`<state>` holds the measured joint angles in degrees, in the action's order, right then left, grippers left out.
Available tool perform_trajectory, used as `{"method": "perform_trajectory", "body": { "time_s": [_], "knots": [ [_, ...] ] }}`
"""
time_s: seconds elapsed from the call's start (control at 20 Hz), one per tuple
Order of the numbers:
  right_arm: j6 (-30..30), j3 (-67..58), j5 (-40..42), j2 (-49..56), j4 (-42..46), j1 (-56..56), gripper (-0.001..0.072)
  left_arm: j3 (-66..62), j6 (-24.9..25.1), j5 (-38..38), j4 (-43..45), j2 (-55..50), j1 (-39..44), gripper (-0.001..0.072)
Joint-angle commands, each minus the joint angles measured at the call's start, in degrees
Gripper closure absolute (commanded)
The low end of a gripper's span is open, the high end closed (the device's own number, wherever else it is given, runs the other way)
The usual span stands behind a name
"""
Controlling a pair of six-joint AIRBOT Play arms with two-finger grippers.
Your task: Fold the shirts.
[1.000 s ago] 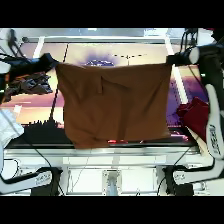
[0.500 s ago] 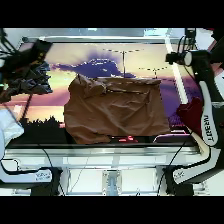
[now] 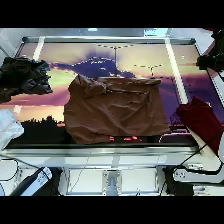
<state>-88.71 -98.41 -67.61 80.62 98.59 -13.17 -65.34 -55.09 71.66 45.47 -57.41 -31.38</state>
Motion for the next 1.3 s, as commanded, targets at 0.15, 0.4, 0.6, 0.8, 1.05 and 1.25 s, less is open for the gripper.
{"method": "perform_trajectory", "body": {
  "time_s": [0.15, 0.4, 0.6, 0.8, 1.05, 1.25],
  "knots": [
    [3.9, 3.8, -5.0, -5.3, -6.3, -1.0, 0.0287, 40.3, -6.4, -4.6, -2.6, 16.1, -1.4, 0.0372],
    [6.1, 3.8, -5.4, -6.1, -15.0, -1.0, 0.0287, 50.0, -8.0, -11.4, 3.1, 17.5, -1.4, 0.055],
    [6.1, 3.8, -5.4, -6.4, -17.8, -1.0, 0.0287, 50.0, -9.1, -11.7, 4.9, 17.5, 2.7, 0.0596],
    [6.2, 3.8, -5.6, -6.4, -20.1, -1.0, 0.0287, 50.0, -14.7, -14.1, 6.0, 17.5, 13.3, 0.0585],
    [6.8, 3.8, -6.2, -6.4, -20.8, -1.0, 0.0287, 49.9, -24.9, -21.1, 10.2, 17.5, 22.4, 0.0322],
    [8.1, 3.8, -6.6, -6.4, -20.8, -1.0, 0.0287, 49.9, -30.2, -21.3, 10.3, 17.5, 22.4, 0.0223]
  ]
}}
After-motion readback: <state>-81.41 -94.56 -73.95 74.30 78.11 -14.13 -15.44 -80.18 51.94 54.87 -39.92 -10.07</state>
